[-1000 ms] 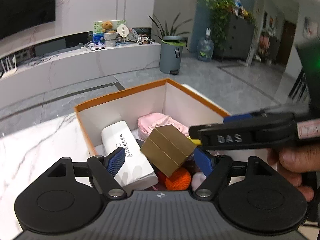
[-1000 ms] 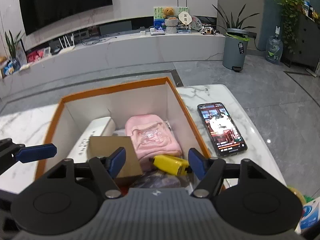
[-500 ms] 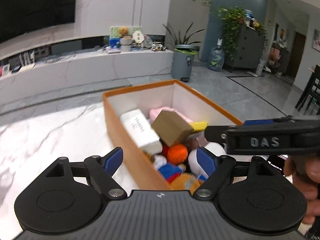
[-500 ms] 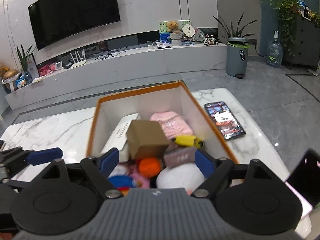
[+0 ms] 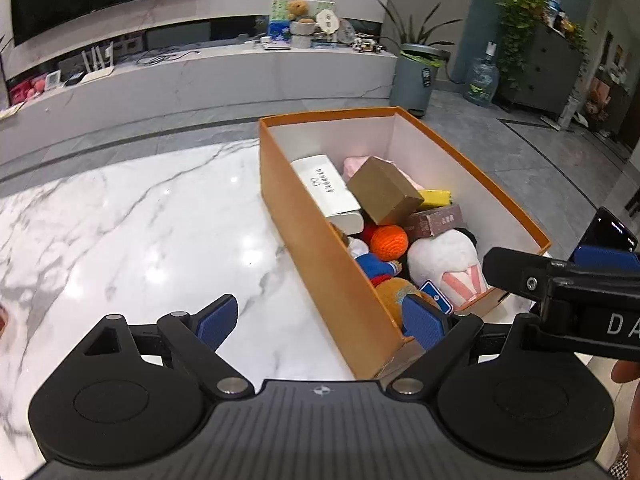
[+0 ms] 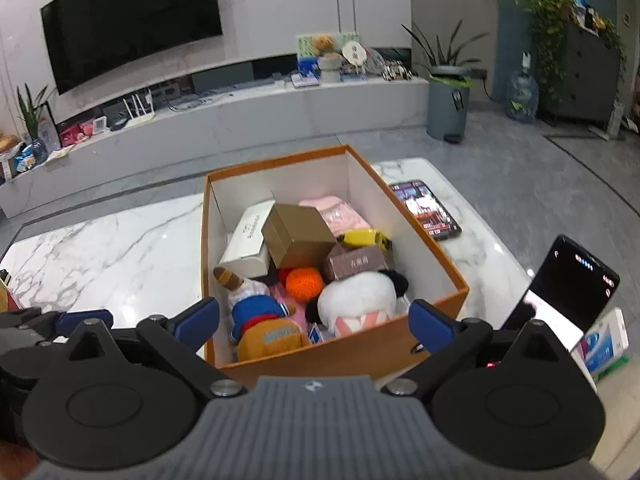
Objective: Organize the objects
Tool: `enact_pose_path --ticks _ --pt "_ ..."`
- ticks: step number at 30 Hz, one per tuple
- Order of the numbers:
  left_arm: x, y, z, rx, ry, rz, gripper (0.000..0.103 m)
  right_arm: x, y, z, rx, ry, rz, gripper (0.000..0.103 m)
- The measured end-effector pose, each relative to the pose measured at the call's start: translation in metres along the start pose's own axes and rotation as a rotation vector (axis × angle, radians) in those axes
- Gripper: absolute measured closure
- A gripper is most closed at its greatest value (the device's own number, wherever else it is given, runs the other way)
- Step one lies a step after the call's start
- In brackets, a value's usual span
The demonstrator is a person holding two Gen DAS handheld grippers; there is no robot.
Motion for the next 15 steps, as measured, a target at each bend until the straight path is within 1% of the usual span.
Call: enact_pose_path --ticks 2,4,6,7,12,15 --pt "-0.001 0.003 -0.001 0.003 0.005 0.011 0.000 -0.002 0.004 0.001 -0.011 0.018 0.003 0.001" --pt "-0.010 0.005 0.001 -0.008 0.016 0.022 0.000 -0.003 0.007 0.003 -0.018 0.025 0.021 0.001" --pt "-0.022 0.006 0.004 -0.021 0.023 0.029 0.000 -0.004 0.011 0.002 -0.032 0.048 0.028 0.001" --pt "-0.023 0.006 0.004 -0.023 0.026 0.031 0.000 -0.005 0.012 0.001 -0.039 0.060 0.029 0.001" --pt "-0.029 0.006 0.011 0.009 0.039 0.012 0.000 -0.009 0.021 0.000 -0.073 0.099 0.049 0.001" --pt "-0.031 0.005 0.011 0.012 0.045 0.007 0.000 -0.012 0.026 0.000 -0.089 0.114 0.056 0.001"
Point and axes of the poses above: each gripper's, at about its wrist camera, not at the fingertips, and z roughly against the way its jaws point, y to its left, x to its top, the point moved 5 cm from there along -z, roughly the way its jaws point, and after that the axes turned 2 degrees about -y, right-handed, at the moved point
